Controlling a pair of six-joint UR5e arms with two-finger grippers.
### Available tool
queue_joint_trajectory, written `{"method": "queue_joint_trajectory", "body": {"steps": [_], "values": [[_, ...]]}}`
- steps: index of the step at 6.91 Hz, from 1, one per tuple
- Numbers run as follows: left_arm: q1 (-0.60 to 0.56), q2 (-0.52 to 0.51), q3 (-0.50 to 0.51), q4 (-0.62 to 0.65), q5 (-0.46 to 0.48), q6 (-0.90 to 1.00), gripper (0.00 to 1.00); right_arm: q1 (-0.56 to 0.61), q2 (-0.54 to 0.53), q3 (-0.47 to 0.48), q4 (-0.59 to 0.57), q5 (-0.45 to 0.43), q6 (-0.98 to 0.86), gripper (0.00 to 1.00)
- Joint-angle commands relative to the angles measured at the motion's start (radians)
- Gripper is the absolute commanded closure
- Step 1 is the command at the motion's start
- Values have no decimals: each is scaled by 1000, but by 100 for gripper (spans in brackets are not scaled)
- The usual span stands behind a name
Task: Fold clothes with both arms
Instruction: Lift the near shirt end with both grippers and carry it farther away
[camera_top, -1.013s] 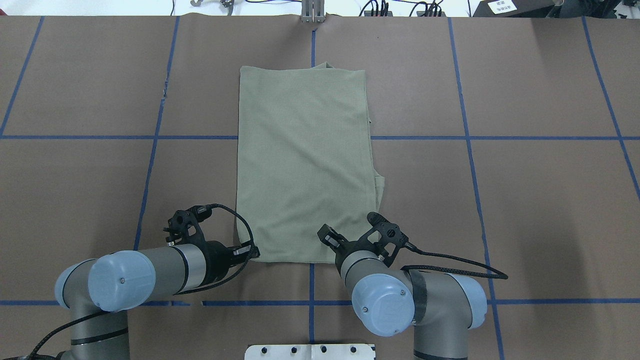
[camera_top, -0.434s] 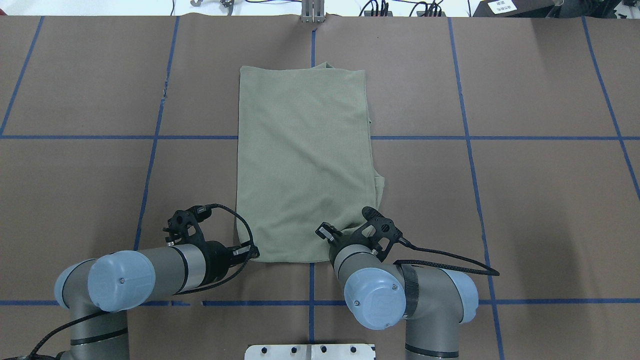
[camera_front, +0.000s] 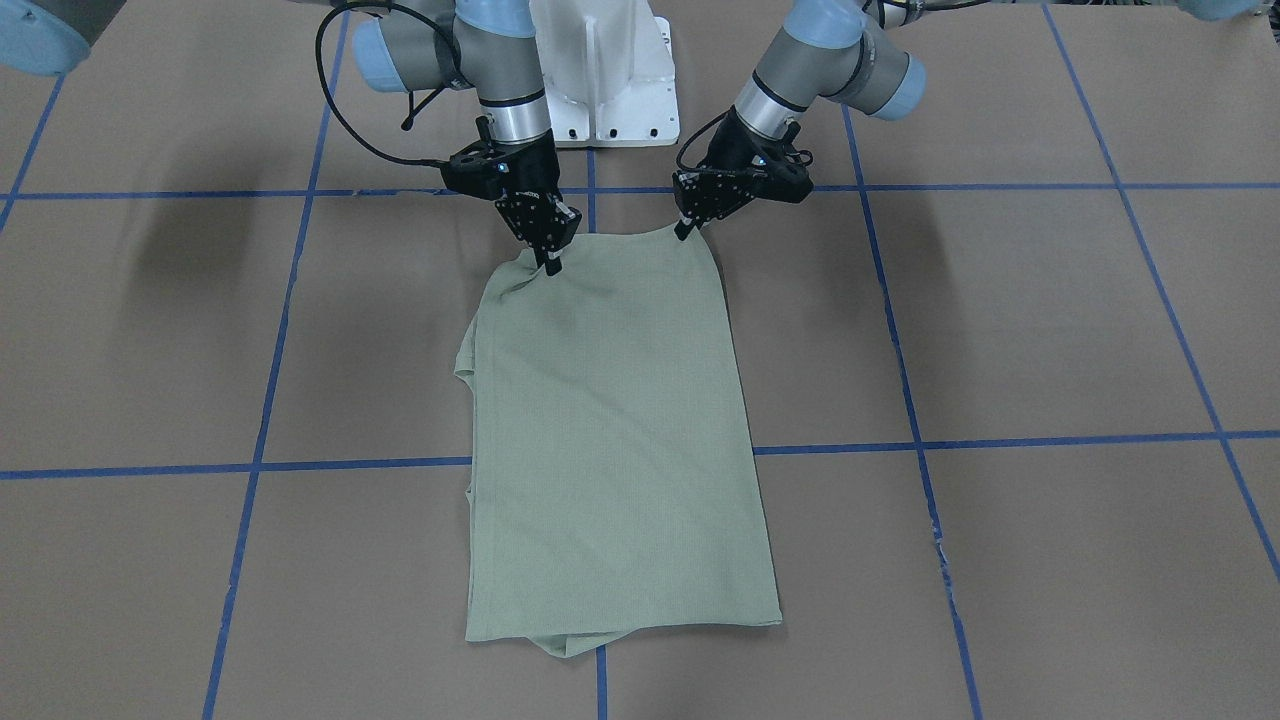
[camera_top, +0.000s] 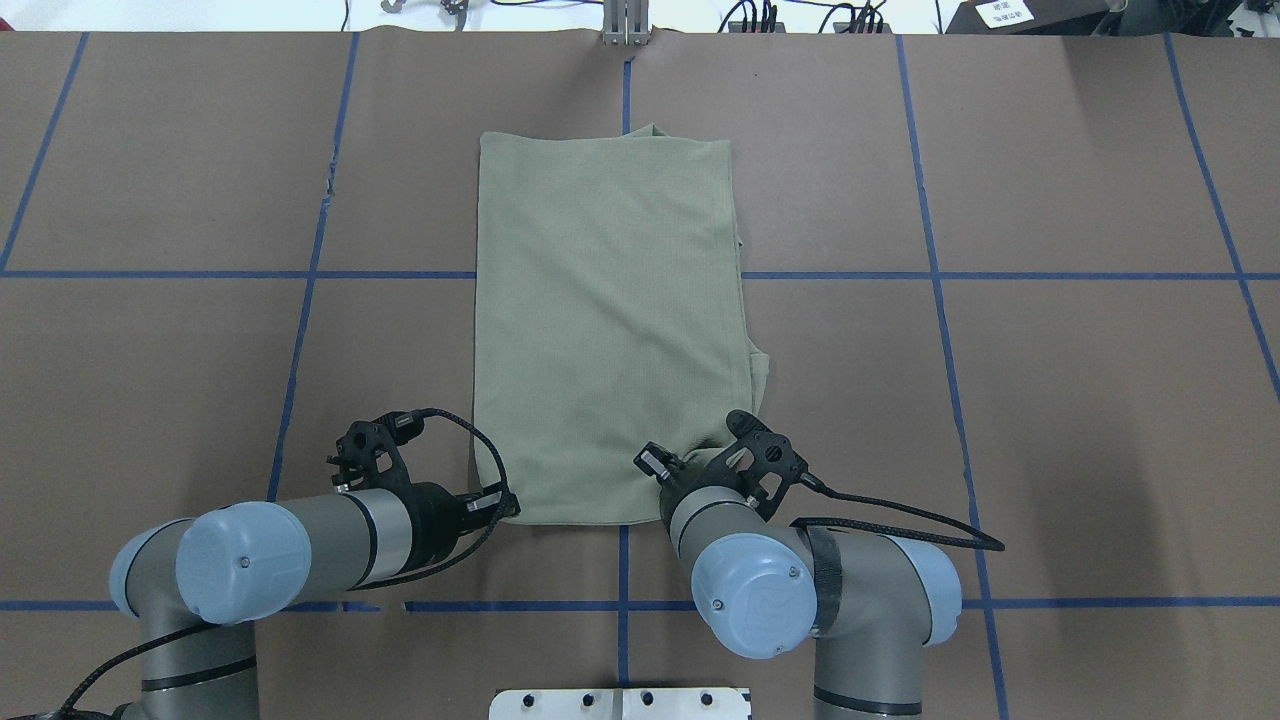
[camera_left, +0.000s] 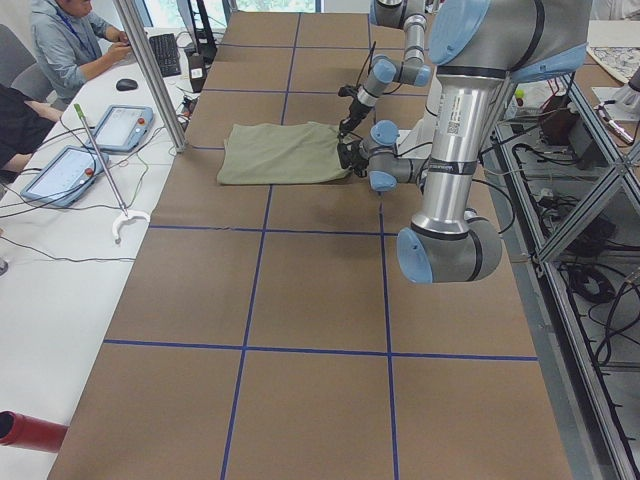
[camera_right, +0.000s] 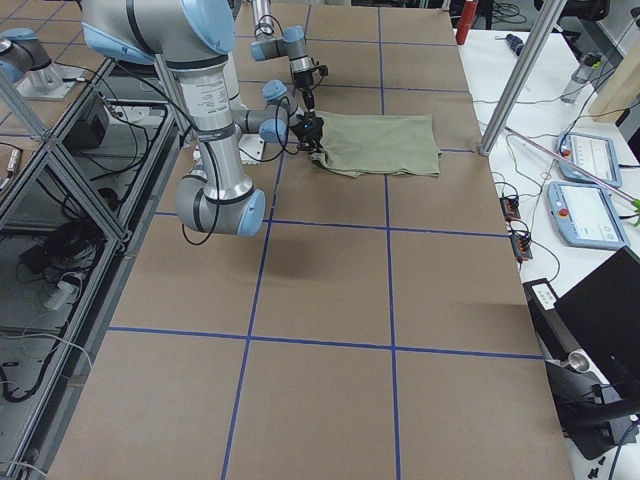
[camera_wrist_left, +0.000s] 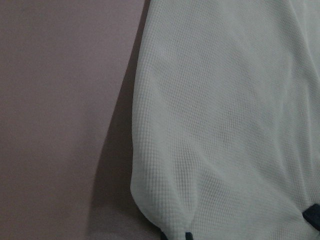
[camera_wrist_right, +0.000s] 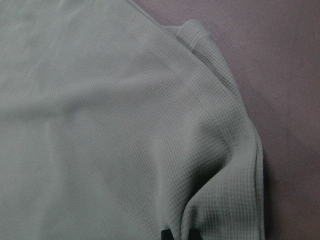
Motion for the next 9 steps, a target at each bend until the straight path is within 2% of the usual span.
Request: {"method": "queue_joint_trajectory", "body": {"steps": [1,2,4,5,6,7,9], "values": [[-7,6,-43,3,-8,27,100,6,-13,83,-6,3,-3,100],[-10,11,-119,62,-28,52,100,5,-35,156,-51,4,-3,100],[-18,8,-384,311,-114,53,100,-45,-35,378,-275,6,0,100],[-18,-2,-484,419,-140,53,100,-64,-29,477,-372,7,2,100],[-15,-6,-511,479,-142,53,100,-69,-10,503,-428,9,0,100],[-36,-31,-472,483,-140,56,100,-67,-3,463,-424,9,-13,100],[-147,-135,-329,486,-143,181,100,35,64,372,-422,20,-85,100]]}}
